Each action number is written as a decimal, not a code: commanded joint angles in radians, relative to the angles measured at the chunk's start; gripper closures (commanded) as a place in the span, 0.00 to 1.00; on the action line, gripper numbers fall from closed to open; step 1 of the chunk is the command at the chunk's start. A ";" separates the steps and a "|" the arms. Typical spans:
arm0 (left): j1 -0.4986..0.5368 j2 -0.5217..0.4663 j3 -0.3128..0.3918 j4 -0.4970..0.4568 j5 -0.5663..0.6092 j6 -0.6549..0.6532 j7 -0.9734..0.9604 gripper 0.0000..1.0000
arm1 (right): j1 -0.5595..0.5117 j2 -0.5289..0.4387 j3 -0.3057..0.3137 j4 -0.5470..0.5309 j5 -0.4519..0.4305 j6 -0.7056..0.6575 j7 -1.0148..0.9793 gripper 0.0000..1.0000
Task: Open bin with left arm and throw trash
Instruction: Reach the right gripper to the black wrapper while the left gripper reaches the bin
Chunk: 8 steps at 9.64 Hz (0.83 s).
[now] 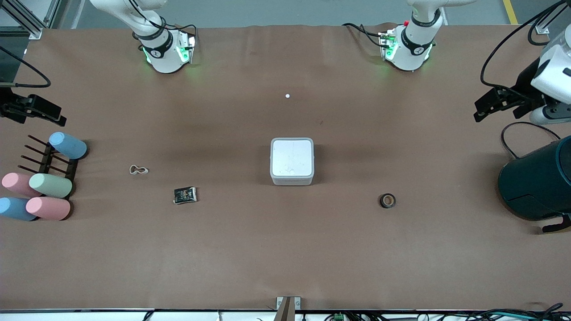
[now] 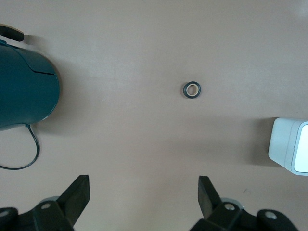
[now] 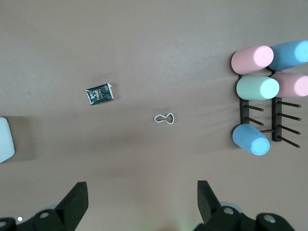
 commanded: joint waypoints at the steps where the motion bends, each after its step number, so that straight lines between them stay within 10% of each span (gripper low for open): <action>1: 0.000 0.012 0.003 0.028 -0.004 -0.027 0.017 0.01 | -0.018 -0.020 0.006 -0.029 0.008 -0.004 -0.004 0.00; 6: -0.058 0.101 -0.041 0.036 -0.040 -0.091 0.001 0.01 | 0.037 0.084 0.011 -0.043 0.054 0.030 0.018 0.00; 8: -0.140 0.252 -0.081 0.075 -0.096 -0.009 -0.008 0.27 | 0.065 0.102 0.011 -0.227 0.078 0.259 0.192 0.00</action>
